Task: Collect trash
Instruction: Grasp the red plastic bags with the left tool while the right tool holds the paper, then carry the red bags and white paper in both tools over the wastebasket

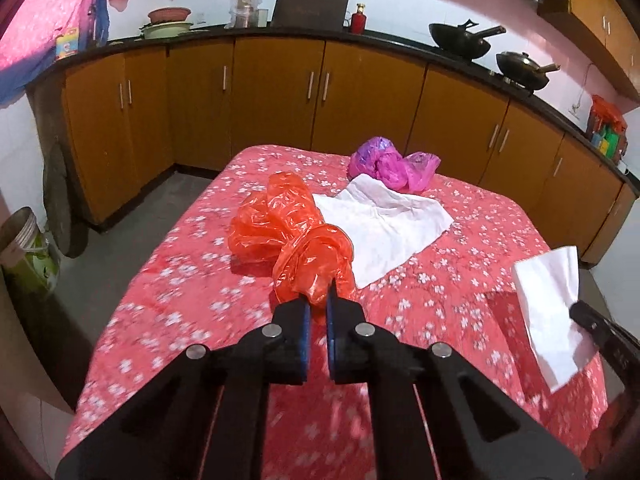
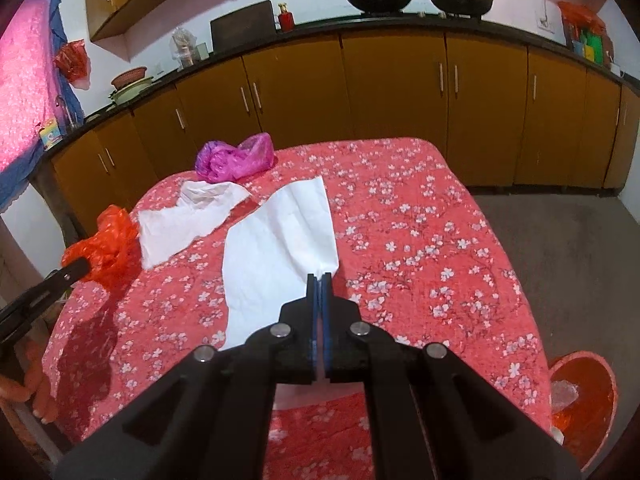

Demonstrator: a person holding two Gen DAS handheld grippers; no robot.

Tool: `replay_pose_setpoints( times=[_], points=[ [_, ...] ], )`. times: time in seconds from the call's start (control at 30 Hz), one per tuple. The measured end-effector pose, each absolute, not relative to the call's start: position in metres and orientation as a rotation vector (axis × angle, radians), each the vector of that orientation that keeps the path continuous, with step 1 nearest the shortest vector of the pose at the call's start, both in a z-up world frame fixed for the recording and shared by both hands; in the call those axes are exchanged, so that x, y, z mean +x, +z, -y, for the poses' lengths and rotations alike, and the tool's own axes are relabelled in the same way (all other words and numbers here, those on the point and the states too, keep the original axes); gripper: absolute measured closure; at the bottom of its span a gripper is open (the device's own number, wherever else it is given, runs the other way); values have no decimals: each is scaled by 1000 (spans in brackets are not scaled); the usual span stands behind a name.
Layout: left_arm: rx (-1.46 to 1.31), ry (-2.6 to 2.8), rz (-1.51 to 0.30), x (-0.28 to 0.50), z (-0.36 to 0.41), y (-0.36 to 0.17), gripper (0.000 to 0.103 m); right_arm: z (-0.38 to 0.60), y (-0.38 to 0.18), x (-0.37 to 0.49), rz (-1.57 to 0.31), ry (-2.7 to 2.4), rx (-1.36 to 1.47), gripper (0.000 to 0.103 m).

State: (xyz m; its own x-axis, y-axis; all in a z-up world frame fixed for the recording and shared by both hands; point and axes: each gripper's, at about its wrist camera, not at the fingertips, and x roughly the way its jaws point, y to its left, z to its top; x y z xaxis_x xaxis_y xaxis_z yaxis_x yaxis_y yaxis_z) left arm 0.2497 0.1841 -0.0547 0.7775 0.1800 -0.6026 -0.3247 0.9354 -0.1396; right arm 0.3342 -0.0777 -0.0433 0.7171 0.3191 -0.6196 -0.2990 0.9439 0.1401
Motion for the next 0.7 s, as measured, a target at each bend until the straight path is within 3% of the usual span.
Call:
replay_pose_setpoints(
  times=[0.7],
  points=[
    [-159, 69, -533, 229, -96, -8, 97, 139, 6, 294, -521, 231, 75, 99]
  ],
)
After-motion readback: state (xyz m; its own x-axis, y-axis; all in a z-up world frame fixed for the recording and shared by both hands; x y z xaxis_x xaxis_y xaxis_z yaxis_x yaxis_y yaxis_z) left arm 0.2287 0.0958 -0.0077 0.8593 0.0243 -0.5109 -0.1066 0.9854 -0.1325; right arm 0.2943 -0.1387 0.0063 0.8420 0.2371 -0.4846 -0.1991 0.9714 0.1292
